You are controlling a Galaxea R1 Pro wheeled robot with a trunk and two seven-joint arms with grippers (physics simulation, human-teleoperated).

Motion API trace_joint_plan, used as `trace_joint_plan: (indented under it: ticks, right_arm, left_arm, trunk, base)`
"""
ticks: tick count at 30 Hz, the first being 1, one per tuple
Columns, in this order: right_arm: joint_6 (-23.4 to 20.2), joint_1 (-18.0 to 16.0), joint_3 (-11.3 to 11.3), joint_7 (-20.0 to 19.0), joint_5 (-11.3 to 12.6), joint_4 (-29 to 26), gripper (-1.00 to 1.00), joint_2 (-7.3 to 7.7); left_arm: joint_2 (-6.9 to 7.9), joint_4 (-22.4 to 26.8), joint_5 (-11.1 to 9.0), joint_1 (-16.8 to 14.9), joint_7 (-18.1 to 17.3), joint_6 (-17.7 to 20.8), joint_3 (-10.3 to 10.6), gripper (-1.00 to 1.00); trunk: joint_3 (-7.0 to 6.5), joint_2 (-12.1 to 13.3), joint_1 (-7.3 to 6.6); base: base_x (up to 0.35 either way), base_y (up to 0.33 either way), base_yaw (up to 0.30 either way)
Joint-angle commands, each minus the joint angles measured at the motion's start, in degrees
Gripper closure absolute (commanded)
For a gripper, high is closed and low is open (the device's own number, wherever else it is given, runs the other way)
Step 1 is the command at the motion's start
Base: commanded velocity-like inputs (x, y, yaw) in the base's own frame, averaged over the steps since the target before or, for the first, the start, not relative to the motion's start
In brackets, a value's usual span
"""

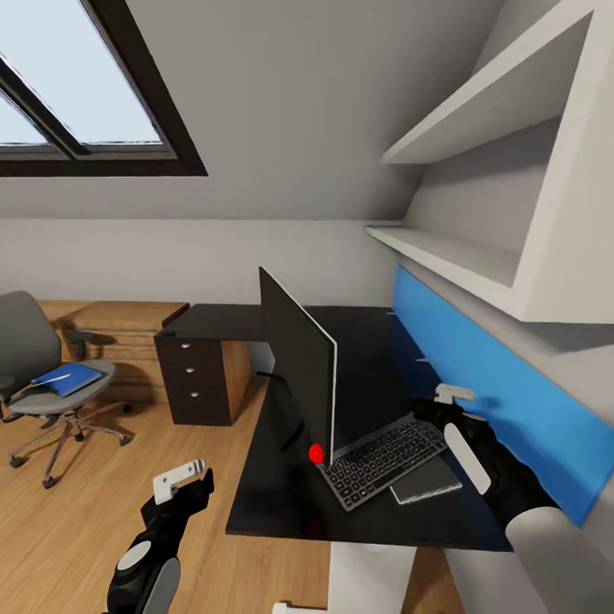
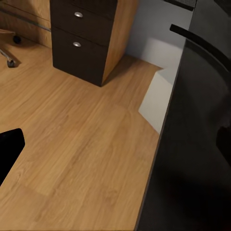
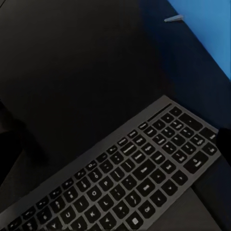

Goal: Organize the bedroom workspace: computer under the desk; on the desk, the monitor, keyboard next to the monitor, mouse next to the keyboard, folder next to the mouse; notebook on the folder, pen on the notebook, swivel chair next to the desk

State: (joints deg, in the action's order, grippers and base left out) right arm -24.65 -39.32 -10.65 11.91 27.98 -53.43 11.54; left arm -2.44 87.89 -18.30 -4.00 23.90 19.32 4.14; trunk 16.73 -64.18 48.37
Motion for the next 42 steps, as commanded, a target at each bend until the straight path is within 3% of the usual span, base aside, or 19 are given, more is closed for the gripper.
trace_joint_plan:
  ticks: [1, 7, 13, 26, 42]
  right_arm:
    - [-0.11, -0.05, -0.28, 0.56, 0.63, 0.09, -1.00, 0.08]
    - [-0.09, 0.14, -0.40, 0.52, 0.83, 0.81, -1.00, -0.08]
    - [-0.05, 0.29, -0.40, 0.49, 0.68, 0.95, -1.00, -0.90]
    - [-0.05, 0.30, -0.26, 0.48, 0.67, 1.12, -1.00, -0.94]
    - [0.74, 0.47, -0.38, 0.53, 0.81, 1.13, -1.00, -1.04]
  left_arm:
    - [0.02, 0.09, -0.51, -0.04, 0.45, 0.15, 0.07, -1.00]
    - [0.06, 0.15, -0.51, -0.04, 0.45, 0.11, 0.07, -1.00]
    - [0.06, 0.40, -0.51, -0.04, 0.45, 0.15, 0.06, -1.00]
    - [0.07, 0.44, -0.51, -0.04, 0.45, 0.16, -0.01, -1.00]
    - [0.07, 0.70, -0.51, -0.04, 0.45, 0.19, -0.13, -1.00]
  trunk:
    - [0.08, -0.05, 0.03]
    - [0.08, -0.05, 0.03]
    - [0.08, -0.05, 0.03]
    - [0.08, -0.05, 0.03]
    - [0.08, -0.05, 0.03]
  base:
    - [0.271, 0.000, 0.000]
    - [0.234, 0.000, 0.000]
    - [0.035, 0.000, 0.000]
    - [0.018, 0.001, 0.000]
    - [0.213, 0.061, 0.000]
